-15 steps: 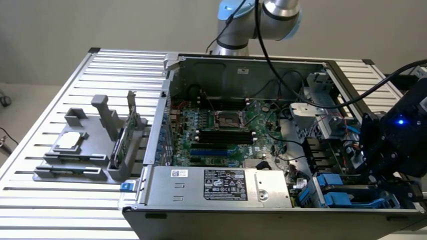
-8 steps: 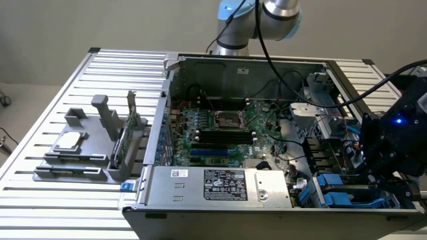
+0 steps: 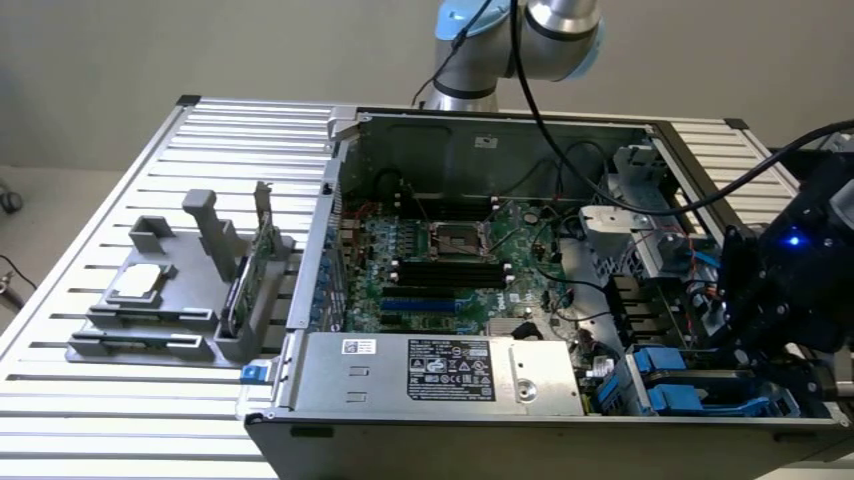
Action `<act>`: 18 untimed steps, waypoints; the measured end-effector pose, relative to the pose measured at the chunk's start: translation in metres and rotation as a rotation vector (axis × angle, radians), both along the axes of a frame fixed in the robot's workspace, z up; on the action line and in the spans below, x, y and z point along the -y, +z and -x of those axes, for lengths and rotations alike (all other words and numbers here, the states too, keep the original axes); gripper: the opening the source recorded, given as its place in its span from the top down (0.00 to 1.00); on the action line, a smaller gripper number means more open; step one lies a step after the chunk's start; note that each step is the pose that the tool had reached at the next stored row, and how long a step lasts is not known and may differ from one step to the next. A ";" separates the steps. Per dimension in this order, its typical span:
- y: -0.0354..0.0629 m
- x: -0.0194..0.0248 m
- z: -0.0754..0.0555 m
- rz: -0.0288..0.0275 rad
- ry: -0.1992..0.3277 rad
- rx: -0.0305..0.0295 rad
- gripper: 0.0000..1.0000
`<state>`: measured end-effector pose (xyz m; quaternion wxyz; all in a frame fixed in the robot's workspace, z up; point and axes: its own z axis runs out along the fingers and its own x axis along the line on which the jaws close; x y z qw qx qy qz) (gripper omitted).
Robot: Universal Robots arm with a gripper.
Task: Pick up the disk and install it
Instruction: 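Insert the first disk wire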
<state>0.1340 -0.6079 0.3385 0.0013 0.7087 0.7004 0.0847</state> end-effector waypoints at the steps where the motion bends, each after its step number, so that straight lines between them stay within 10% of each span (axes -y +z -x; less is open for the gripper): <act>1: -0.0001 -0.0003 0.000 0.0004 -0.001 0.0000 0.83; 18: -0.0017 -0.0056 0.001 0.0085 -0.027 0.0000 0.83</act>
